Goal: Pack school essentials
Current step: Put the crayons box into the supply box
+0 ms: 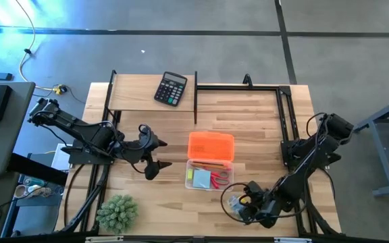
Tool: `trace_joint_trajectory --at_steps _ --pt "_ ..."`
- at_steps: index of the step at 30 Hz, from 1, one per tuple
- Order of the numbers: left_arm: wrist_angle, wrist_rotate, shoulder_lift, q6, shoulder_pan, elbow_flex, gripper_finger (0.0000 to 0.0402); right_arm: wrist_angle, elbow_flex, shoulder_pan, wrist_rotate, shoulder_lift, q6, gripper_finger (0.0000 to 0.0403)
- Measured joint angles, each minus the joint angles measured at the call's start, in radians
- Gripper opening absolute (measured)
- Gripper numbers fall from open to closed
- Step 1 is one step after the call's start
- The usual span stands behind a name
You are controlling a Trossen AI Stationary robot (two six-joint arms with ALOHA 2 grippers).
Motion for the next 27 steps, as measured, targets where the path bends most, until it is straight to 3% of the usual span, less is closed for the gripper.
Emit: trace_joint_trajectory --at_steps 14,27 --pt "-0.008 0.052 0.0 -0.028 0.0 0.0 0.0397 0.09 0.052 -0.203 0.062 0.0 -0.476 0.0103" --pt "-0.008 0.051 0.0 -0.011 0.0 0.0 0.0397 -0.205 0.187 -0.352 0.242 0.003 -0.946 0.0103"
